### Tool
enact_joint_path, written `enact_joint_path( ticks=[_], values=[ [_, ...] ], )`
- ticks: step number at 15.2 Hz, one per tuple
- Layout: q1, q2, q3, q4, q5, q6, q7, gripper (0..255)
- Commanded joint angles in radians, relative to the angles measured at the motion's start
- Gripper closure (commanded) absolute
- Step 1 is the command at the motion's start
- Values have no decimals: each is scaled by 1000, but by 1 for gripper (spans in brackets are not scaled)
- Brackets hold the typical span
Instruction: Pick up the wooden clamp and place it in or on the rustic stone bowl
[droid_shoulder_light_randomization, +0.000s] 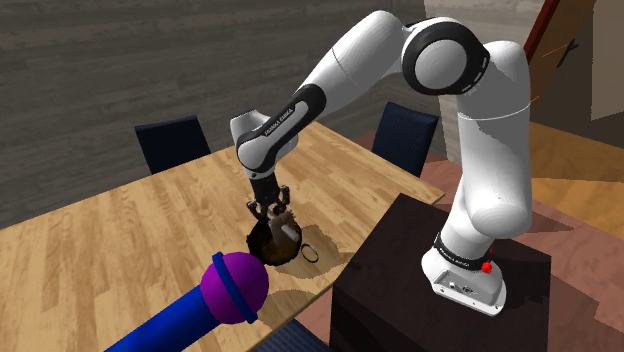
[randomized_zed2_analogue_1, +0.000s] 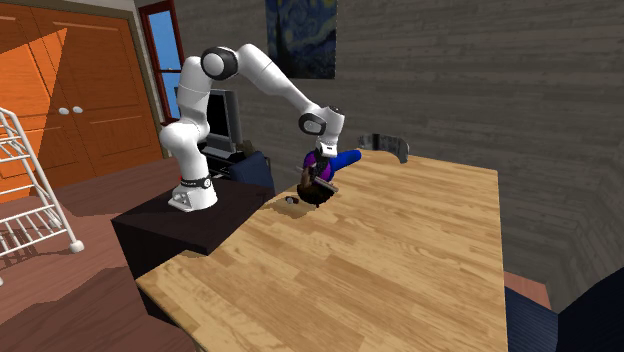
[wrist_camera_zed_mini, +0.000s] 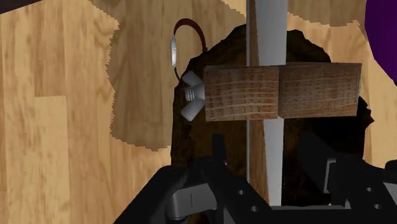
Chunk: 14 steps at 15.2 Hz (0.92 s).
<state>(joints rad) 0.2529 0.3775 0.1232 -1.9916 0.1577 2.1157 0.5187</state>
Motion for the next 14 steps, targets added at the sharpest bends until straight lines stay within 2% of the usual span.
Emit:
enact_joint_path(
  ticks=[1, 5, 9, 14],
  values=[
    [0, 0, 0, 0, 0, 0, 0, 0],
    [0, 0, 0, 0, 0, 0, 0, 0],
    [-11, -42, -6, 76, -6, -119, 4, 0],
    [-11, -42, -6, 76, -6, -119, 4, 0]
  ],
)
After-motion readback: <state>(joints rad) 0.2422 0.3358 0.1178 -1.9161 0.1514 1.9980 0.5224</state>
